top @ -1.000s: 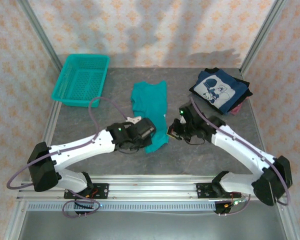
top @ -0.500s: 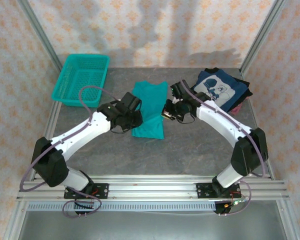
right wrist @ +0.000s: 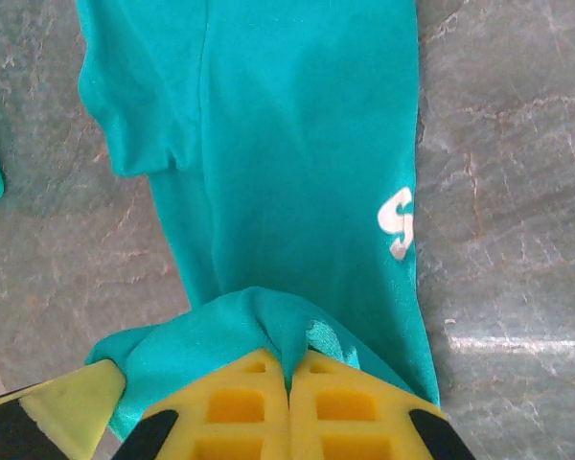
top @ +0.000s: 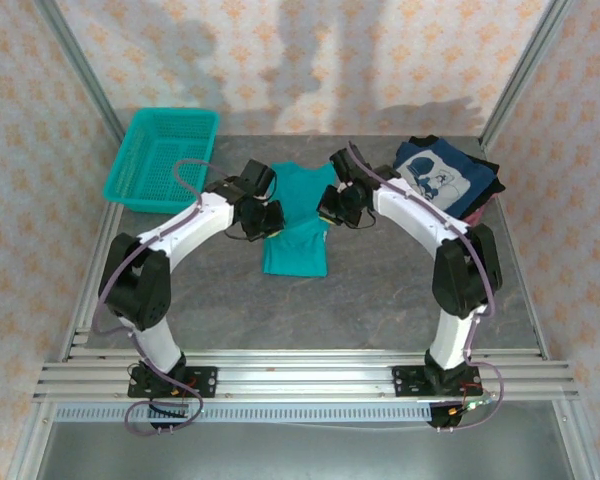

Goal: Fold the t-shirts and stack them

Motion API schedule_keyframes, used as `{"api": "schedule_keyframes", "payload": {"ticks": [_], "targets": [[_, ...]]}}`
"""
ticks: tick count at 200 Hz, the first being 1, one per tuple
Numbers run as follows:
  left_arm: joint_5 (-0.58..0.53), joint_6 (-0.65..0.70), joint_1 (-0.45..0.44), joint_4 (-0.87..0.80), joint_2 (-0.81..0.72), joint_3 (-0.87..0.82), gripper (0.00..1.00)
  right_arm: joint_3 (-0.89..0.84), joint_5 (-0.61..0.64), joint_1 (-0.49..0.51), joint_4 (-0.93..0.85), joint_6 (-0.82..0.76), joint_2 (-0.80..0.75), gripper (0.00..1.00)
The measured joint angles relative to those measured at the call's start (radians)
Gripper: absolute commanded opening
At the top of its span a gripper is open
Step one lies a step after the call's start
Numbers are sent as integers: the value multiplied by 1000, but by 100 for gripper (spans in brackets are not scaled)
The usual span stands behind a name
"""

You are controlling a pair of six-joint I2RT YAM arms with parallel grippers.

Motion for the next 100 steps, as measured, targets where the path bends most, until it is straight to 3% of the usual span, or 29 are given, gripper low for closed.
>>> {"api": "schedule_keyframes", "payload": {"ticks": [75, 100], "targets": [[89, 61, 67, 17, 244, 135, 0, 129, 16, -33, -17, 5, 189, 0], [108, 79, 79, 18, 324, 199, 3, 175, 12, -49, -19, 15, 262, 7]]}}
